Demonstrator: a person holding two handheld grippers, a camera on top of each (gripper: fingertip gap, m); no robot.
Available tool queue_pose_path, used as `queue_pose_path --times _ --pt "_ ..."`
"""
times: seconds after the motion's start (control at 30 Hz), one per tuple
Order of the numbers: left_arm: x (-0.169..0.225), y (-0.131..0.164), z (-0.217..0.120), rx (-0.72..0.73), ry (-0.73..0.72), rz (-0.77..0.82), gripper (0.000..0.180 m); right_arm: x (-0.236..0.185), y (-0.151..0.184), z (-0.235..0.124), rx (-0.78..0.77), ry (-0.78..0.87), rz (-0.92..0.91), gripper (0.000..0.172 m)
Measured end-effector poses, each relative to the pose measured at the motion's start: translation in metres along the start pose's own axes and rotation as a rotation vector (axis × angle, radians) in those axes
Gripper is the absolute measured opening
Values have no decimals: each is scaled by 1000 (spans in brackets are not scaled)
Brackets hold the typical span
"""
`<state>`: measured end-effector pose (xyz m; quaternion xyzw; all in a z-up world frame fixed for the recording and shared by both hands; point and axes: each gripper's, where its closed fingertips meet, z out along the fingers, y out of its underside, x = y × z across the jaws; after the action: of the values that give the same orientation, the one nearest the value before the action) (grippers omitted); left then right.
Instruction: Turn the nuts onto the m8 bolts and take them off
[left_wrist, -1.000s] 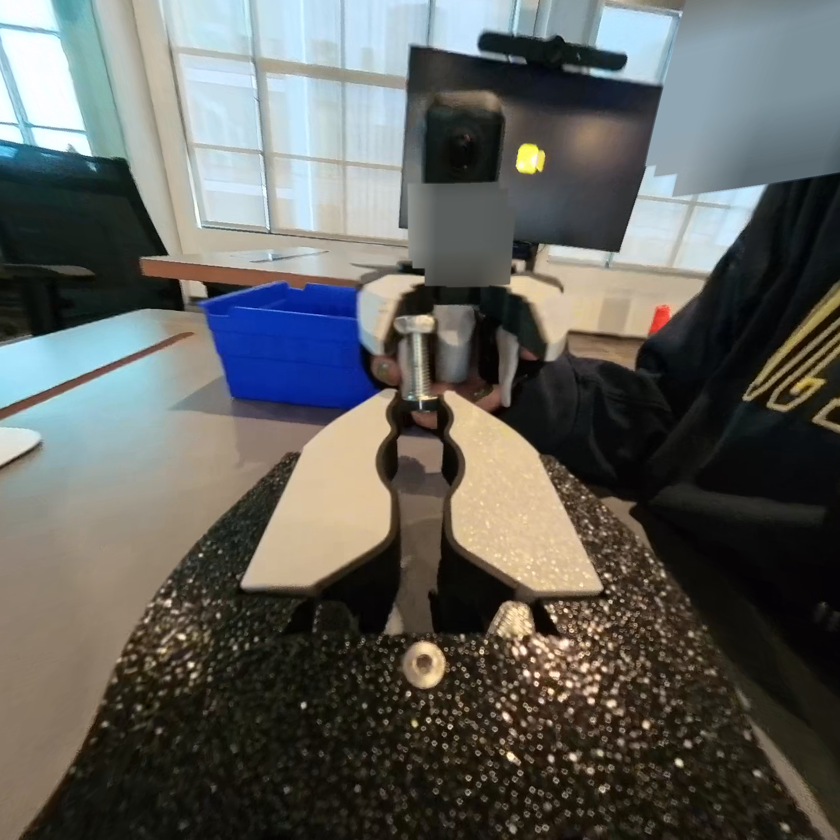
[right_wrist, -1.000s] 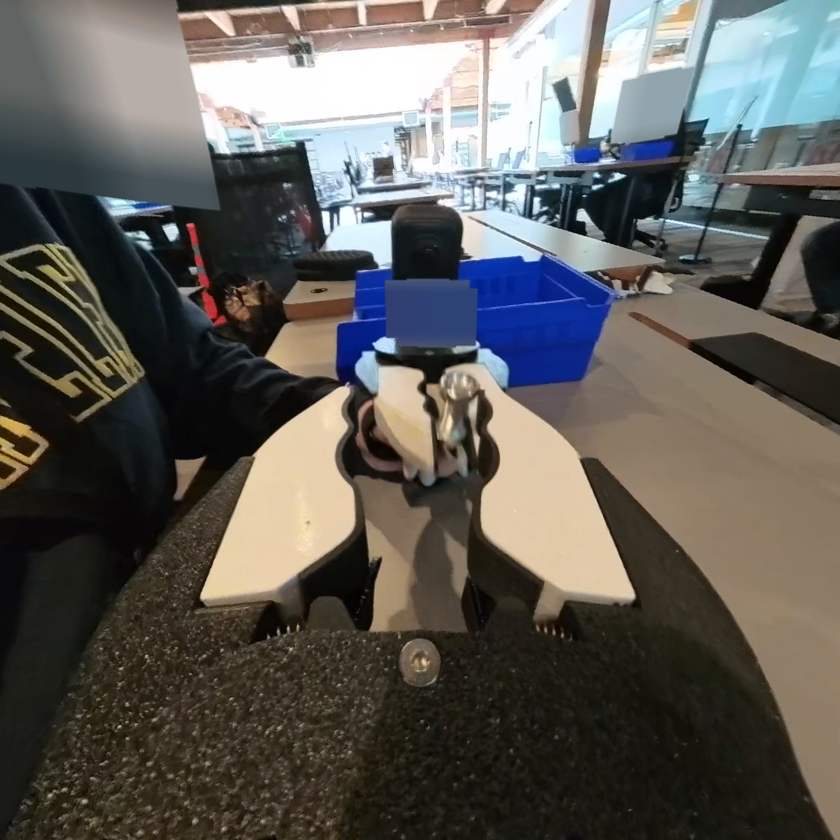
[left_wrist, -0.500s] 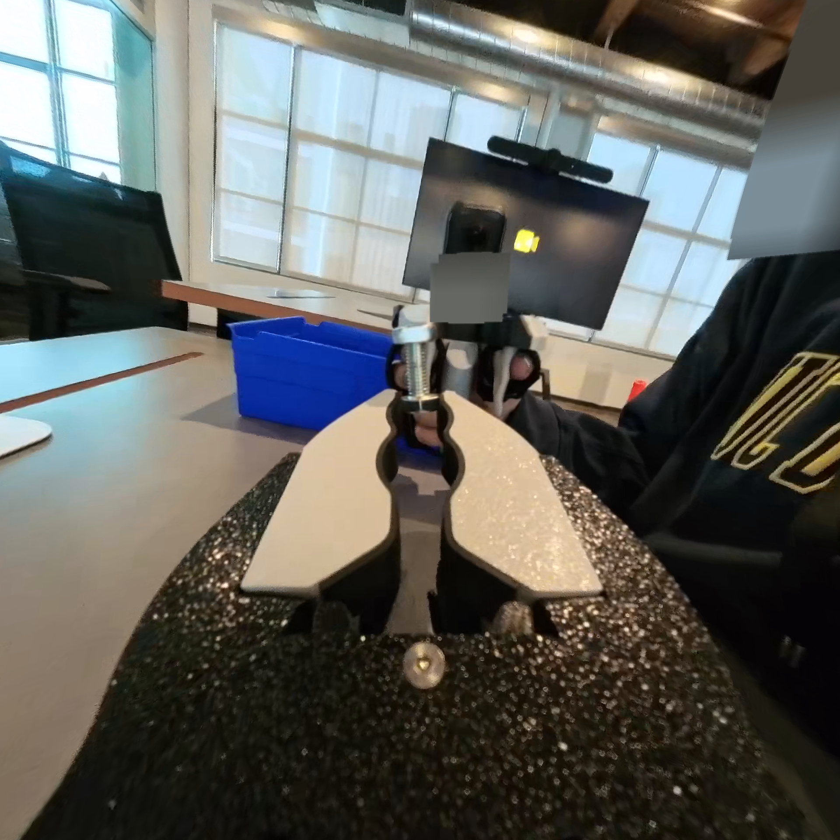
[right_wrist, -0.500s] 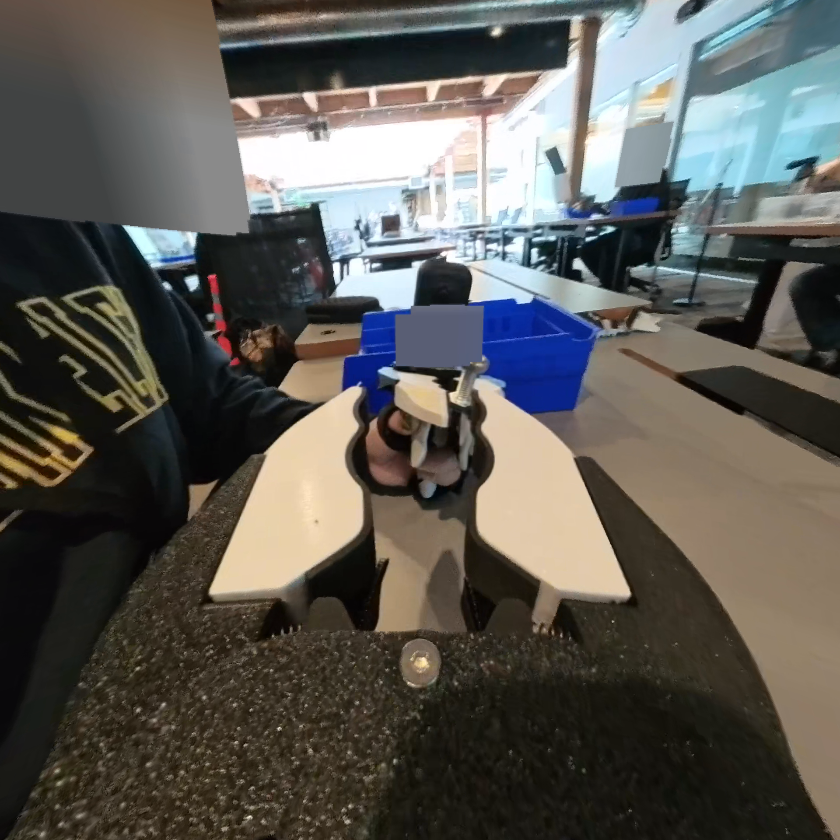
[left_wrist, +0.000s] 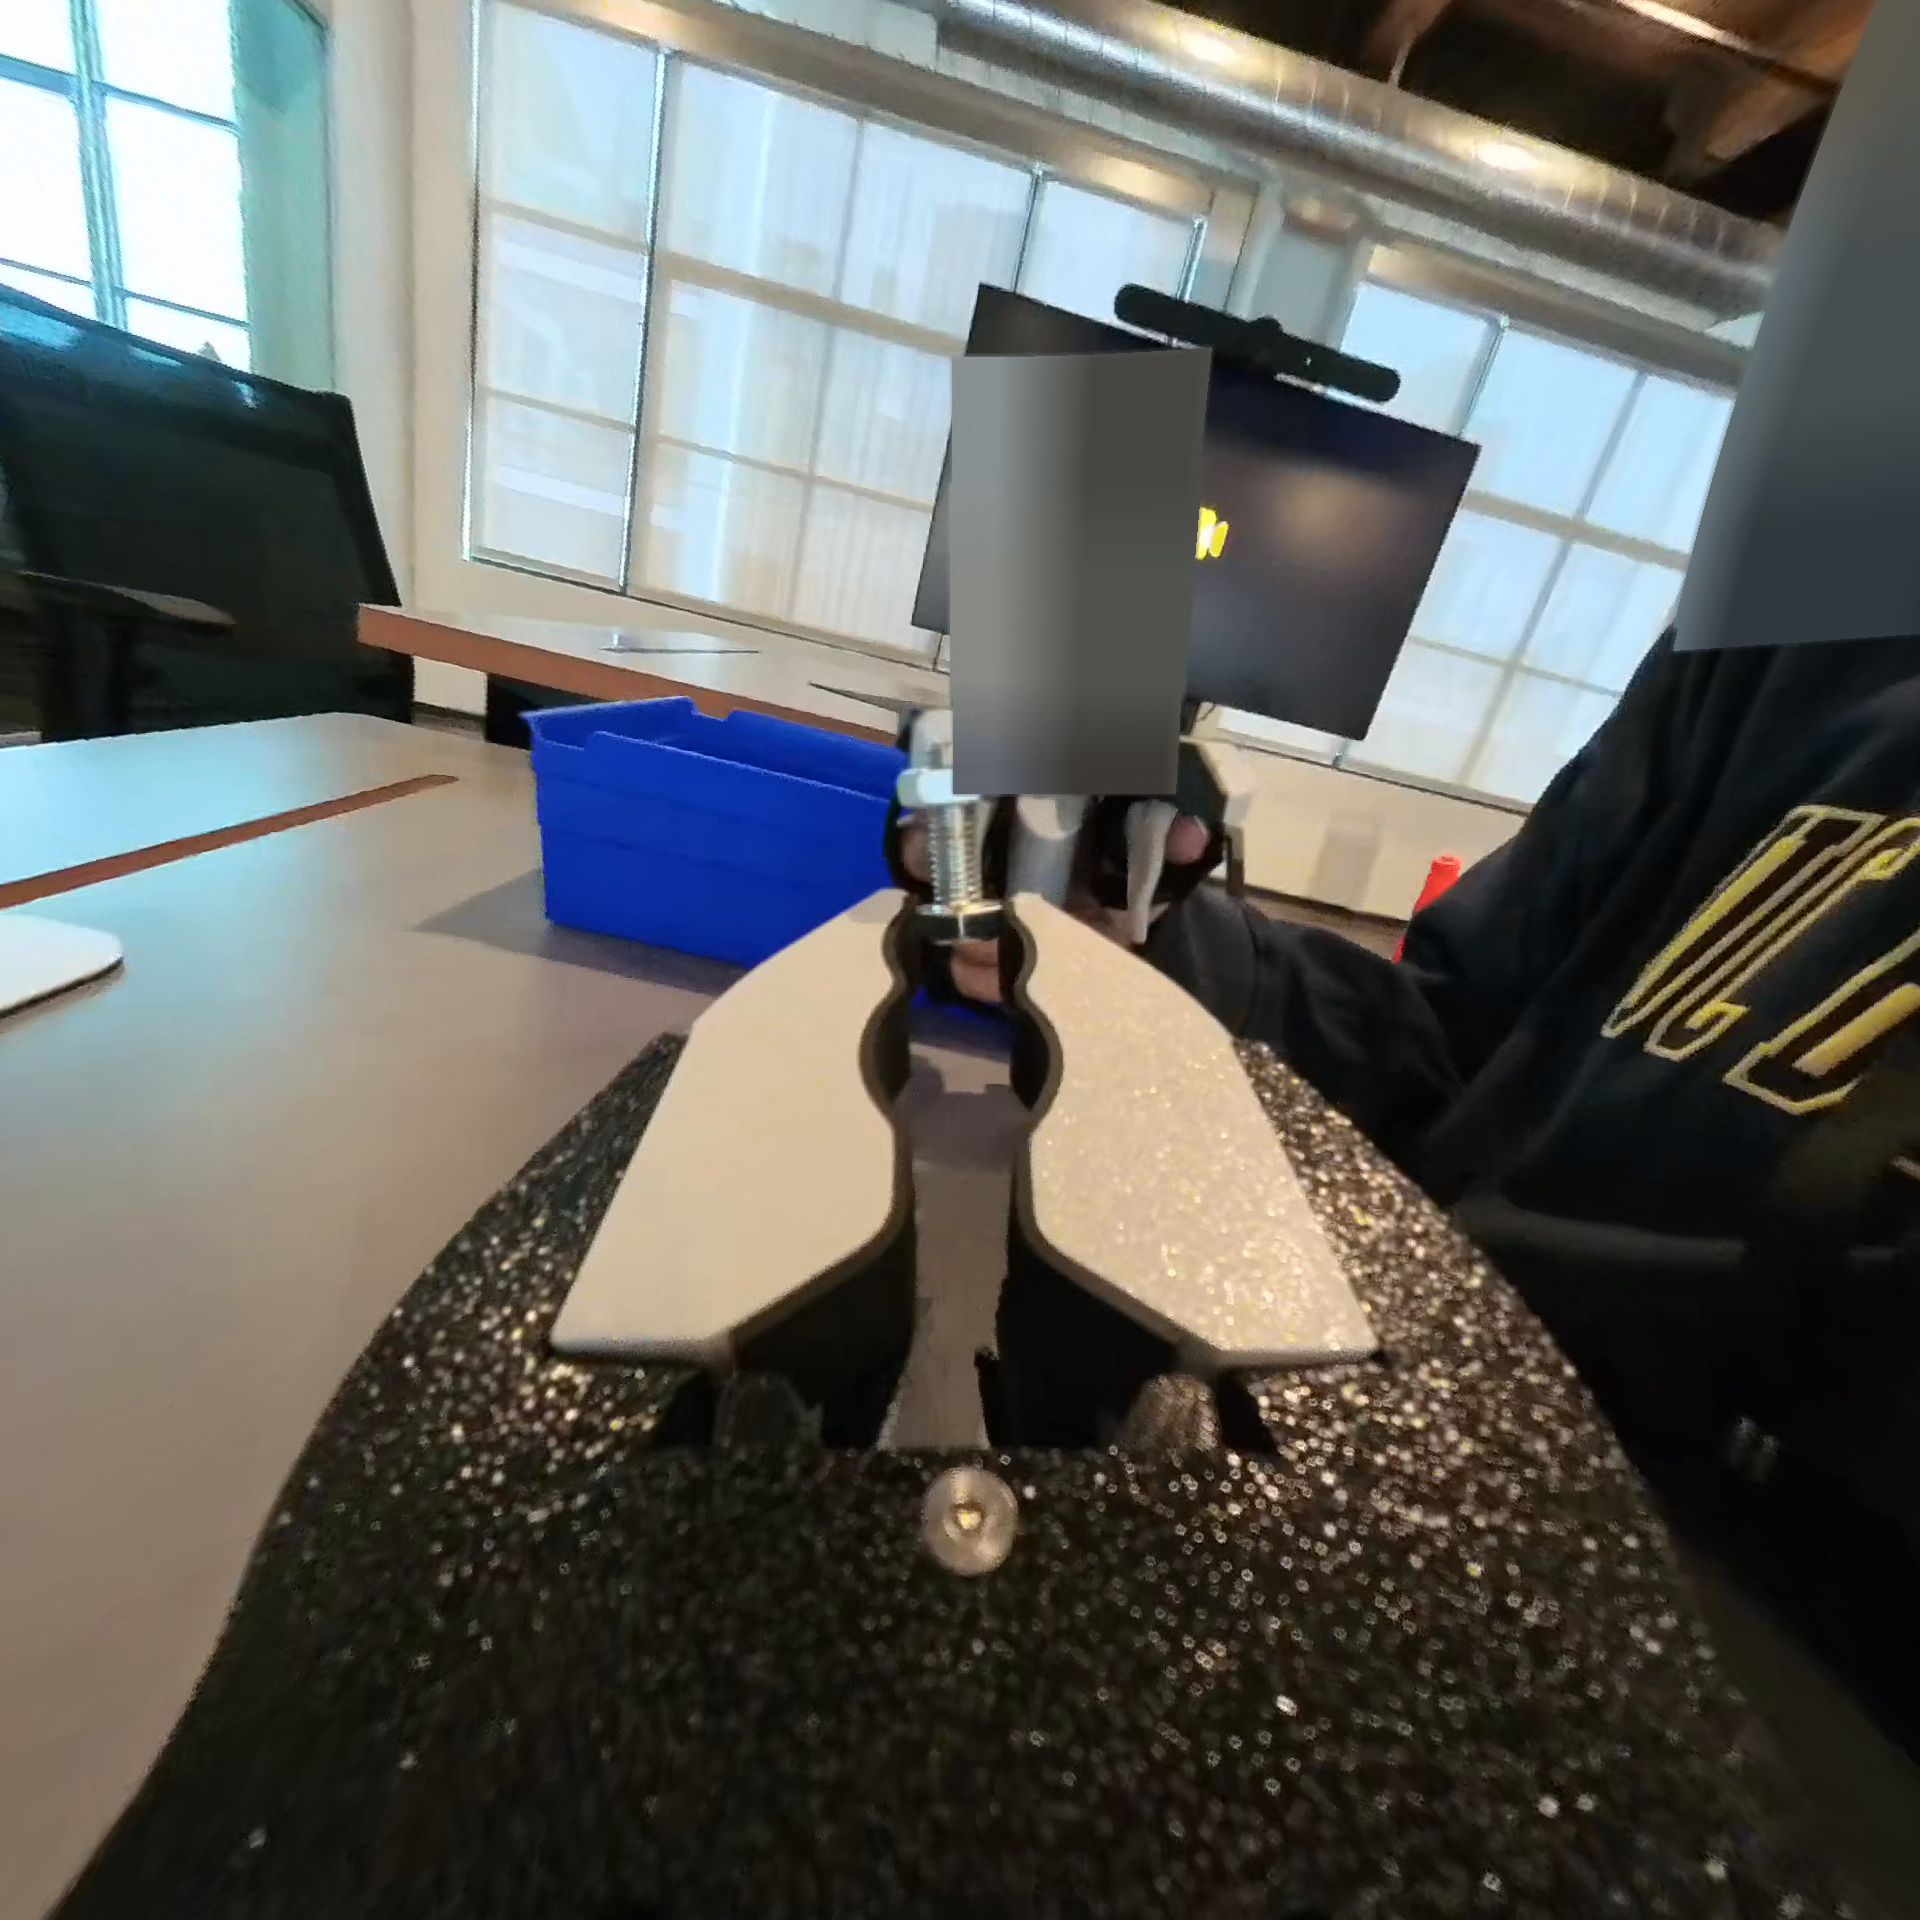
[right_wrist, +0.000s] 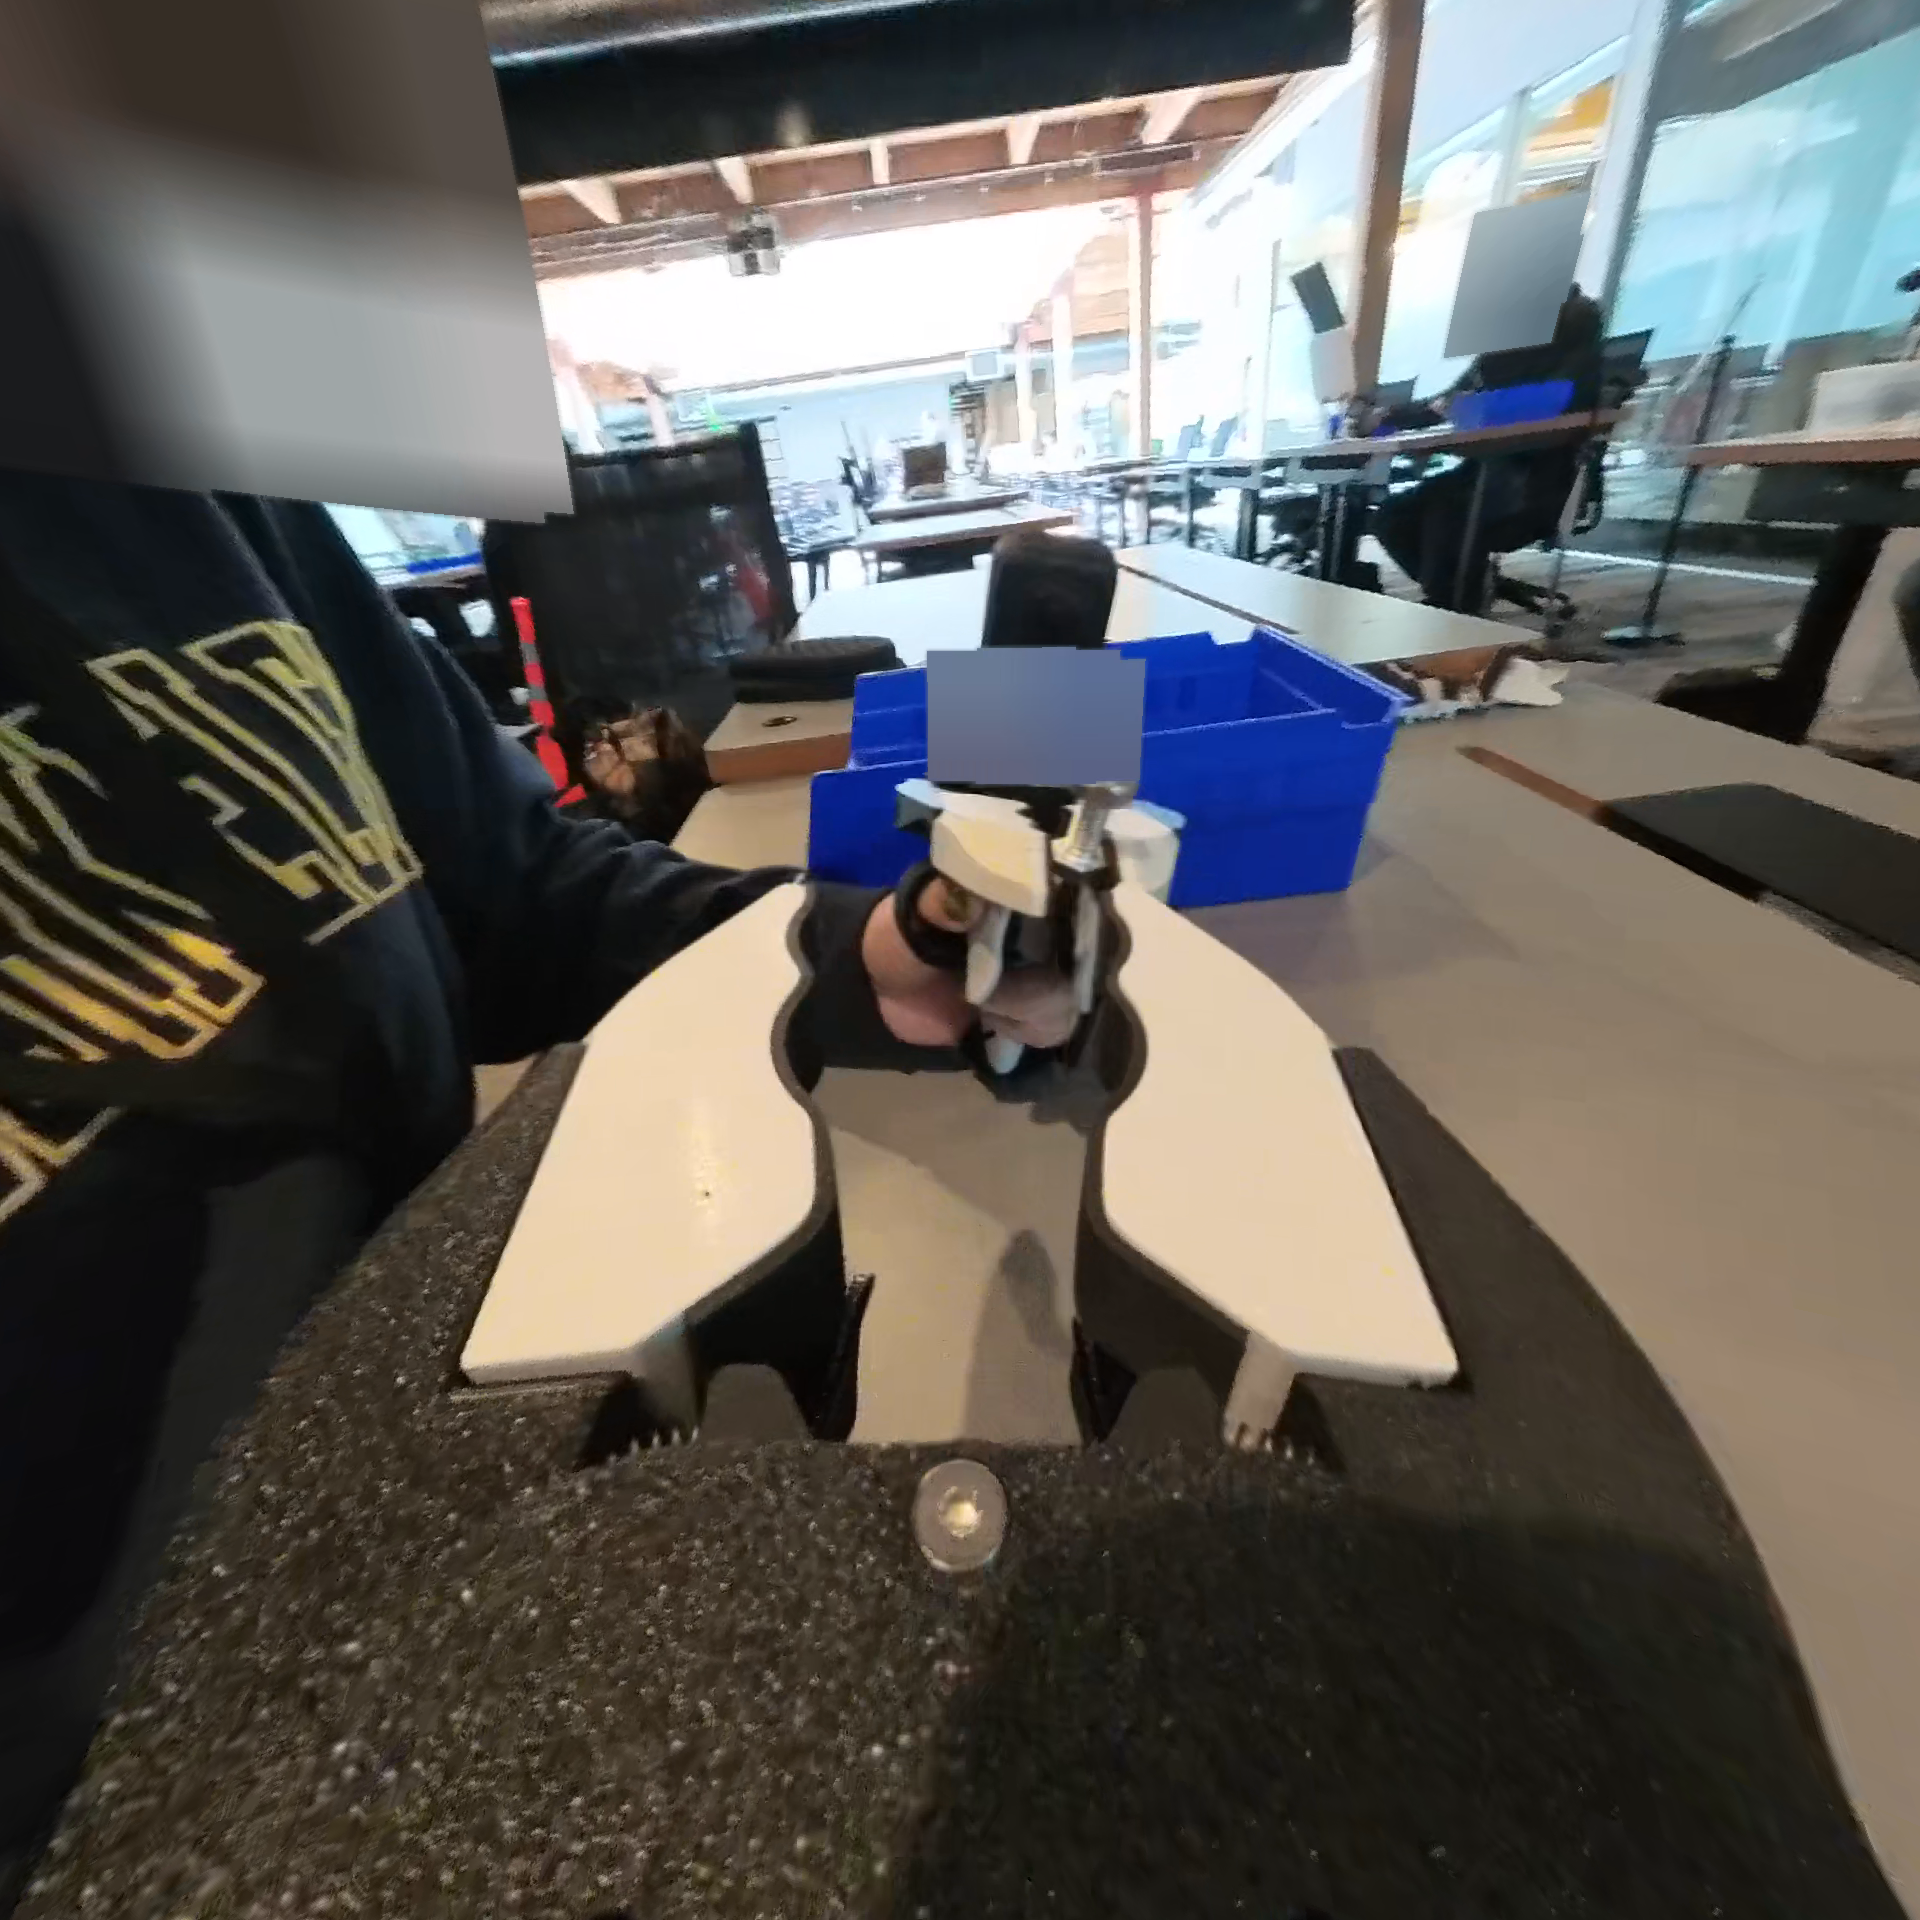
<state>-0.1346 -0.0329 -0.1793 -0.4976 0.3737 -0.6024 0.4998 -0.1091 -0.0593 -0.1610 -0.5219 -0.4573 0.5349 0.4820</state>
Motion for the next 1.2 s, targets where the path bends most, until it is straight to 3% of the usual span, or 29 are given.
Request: queue_pose_path --times 0.27,0.37,0.43,0.53,0.67,0.97,1.13,1.17,1.2 --pt "28 27 27 -120 158 -54 14 -8 12 41 10 -6 -39 69" --pt "21 24 21 -108 127 -31 14 -9 20 29 -73 -54 -34 59" --pt "11 11 13 -49 83 -47 14 -7 11 10 -13 -93 -7 34" --pt "3 5 4 -11 59 -60 14 8 8 8 10 22 -28 37" --pt "12 17 14 -83 93 -35 14 16 14 22 10 86 -15 36" --pt "20 28 22 -158 119 -1 14 11 17 28 -1 56 -10 14" --pt "20 28 23 -137 125 -8 15 12 17 28 0 57 -26 14" --pt "20 28 23 -134 124 -6 21 12 17 28 -5 60 -34 14" --pt "20 28 24 -137 127 -11 43 13 16 27 -9 69 -42 14"
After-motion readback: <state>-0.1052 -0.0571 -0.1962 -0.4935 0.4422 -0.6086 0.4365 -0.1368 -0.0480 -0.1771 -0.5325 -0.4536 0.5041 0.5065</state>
